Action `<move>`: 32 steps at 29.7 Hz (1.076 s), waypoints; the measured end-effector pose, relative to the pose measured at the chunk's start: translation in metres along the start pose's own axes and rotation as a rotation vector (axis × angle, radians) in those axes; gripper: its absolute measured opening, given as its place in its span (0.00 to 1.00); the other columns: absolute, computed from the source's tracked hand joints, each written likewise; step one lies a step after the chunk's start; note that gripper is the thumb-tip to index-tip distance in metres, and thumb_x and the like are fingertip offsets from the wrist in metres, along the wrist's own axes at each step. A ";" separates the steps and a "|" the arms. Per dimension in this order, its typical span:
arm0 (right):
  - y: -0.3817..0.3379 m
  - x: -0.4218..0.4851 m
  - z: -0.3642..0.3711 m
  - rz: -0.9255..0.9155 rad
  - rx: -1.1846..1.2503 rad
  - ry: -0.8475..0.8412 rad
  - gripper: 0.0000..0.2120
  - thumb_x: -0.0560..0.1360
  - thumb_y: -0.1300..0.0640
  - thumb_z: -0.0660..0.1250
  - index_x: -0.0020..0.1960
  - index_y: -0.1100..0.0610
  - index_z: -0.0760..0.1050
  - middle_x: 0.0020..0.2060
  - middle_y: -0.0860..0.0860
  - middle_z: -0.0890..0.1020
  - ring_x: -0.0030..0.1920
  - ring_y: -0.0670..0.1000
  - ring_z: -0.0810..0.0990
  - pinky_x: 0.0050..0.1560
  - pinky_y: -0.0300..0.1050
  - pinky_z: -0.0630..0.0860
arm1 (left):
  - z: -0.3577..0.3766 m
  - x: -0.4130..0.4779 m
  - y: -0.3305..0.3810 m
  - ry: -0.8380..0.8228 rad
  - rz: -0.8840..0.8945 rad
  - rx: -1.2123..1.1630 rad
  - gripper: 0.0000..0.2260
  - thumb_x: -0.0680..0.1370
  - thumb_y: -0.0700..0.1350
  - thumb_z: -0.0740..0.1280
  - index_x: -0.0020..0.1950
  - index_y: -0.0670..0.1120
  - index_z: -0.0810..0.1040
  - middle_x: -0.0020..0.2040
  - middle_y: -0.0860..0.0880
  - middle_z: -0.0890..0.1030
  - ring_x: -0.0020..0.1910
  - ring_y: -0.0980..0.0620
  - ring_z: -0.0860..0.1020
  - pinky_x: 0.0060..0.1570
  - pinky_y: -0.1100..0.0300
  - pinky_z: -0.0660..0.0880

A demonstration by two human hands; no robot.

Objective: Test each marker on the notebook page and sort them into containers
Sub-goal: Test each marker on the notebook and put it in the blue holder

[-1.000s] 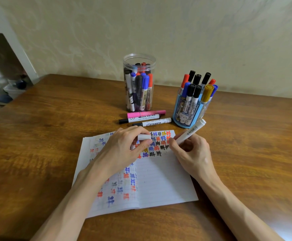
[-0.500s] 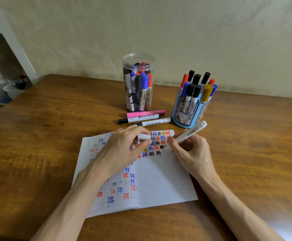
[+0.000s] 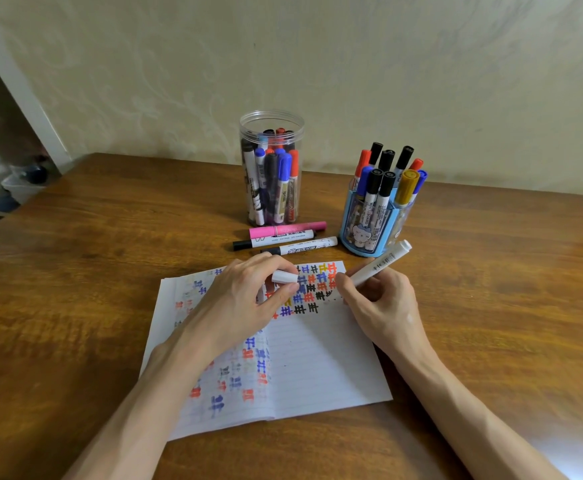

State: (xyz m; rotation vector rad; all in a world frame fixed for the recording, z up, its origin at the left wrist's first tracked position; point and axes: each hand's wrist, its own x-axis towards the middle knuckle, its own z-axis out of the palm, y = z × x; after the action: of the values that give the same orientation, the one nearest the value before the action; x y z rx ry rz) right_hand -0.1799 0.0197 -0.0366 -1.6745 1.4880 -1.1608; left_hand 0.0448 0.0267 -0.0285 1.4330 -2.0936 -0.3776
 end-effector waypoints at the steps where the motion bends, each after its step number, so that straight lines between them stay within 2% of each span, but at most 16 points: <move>1: 0.001 0.000 0.000 -0.007 -0.016 -0.014 0.07 0.78 0.52 0.75 0.44 0.53 0.80 0.38 0.45 0.86 0.40 0.45 0.86 0.39 0.43 0.84 | 0.000 0.000 0.000 0.002 0.004 -0.001 0.09 0.81 0.55 0.67 0.59 0.56 0.78 0.53 0.61 0.78 0.52 0.67 0.75 0.48 0.71 0.68; 7: 0.001 0.000 -0.001 -0.021 -0.053 -0.055 0.08 0.77 0.54 0.75 0.41 0.52 0.78 0.38 0.46 0.86 0.41 0.45 0.86 0.37 0.42 0.82 | 0.001 0.001 -0.002 0.009 0.007 0.004 0.09 0.81 0.55 0.68 0.59 0.56 0.78 0.53 0.61 0.78 0.51 0.64 0.76 0.48 0.70 0.68; 12: 0.003 0.001 -0.001 0.039 0.005 0.005 0.08 0.77 0.51 0.74 0.43 0.54 0.80 0.39 0.49 0.87 0.42 0.51 0.87 0.42 0.54 0.85 | 0.001 0.000 -0.002 0.017 0.015 -0.019 0.09 0.81 0.54 0.68 0.59 0.55 0.79 0.51 0.62 0.78 0.51 0.64 0.75 0.51 0.70 0.67; 16: 0.002 0.000 -0.001 0.023 -0.014 0.005 0.08 0.78 0.50 0.74 0.44 0.54 0.80 0.37 0.47 0.85 0.39 0.49 0.85 0.37 0.47 0.83 | 0.000 0.000 -0.001 0.016 0.010 -0.027 0.09 0.81 0.53 0.69 0.60 0.55 0.79 0.53 0.62 0.78 0.51 0.67 0.75 0.51 0.70 0.67; 20: 0.003 0.001 -0.001 0.007 -0.049 -0.052 0.08 0.77 0.52 0.74 0.42 0.54 0.79 0.38 0.49 0.85 0.42 0.51 0.85 0.38 0.51 0.83 | -0.001 0.000 -0.002 0.000 -0.021 -0.071 0.11 0.80 0.52 0.71 0.62 0.58 0.77 0.57 0.65 0.79 0.52 0.63 0.79 0.48 0.67 0.77; 23: 0.004 0.001 -0.001 0.026 -0.041 -0.084 0.08 0.77 0.52 0.74 0.43 0.54 0.79 0.39 0.50 0.86 0.43 0.49 0.86 0.40 0.52 0.84 | -0.001 0.001 -0.003 0.018 -0.020 -0.122 0.12 0.78 0.51 0.73 0.61 0.57 0.79 0.55 0.63 0.82 0.56 0.65 0.80 0.48 0.72 0.78; 25: 0.000 0.001 -0.001 0.012 0.032 -0.062 0.07 0.78 0.53 0.74 0.44 0.55 0.80 0.39 0.50 0.86 0.41 0.49 0.86 0.39 0.47 0.84 | -0.001 0.001 -0.003 0.022 -0.020 -0.131 0.12 0.77 0.53 0.73 0.60 0.56 0.80 0.54 0.62 0.83 0.55 0.66 0.80 0.46 0.72 0.78; 28: -0.009 0.000 -0.007 -0.018 0.243 -0.041 0.06 0.79 0.57 0.74 0.48 0.60 0.82 0.35 0.50 0.85 0.34 0.45 0.82 0.35 0.37 0.78 | 0.000 0.001 -0.001 0.021 -0.001 -0.152 0.11 0.77 0.55 0.71 0.59 0.56 0.80 0.53 0.64 0.82 0.55 0.69 0.79 0.47 0.69 0.80; 32: -0.015 -0.002 -0.009 -0.017 0.405 -0.090 0.08 0.79 0.54 0.73 0.51 0.59 0.81 0.35 0.55 0.84 0.34 0.52 0.81 0.34 0.40 0.76 | 0.000 0.000 0.000 0.011 0.004 -0.177 0.11 0.77 0.56 0.71 0.58 0.57 0.80 0.52 0.64 0.82 0.55 0.69 0.79 0.48 0.68 0.80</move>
State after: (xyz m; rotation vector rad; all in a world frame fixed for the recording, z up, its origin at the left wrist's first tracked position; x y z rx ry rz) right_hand -0.1810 0.0257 -0.0204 -1.4408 1.0958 -1.2784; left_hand 0.0446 0.0264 -0.0281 1.3248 -1.9994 -0.5376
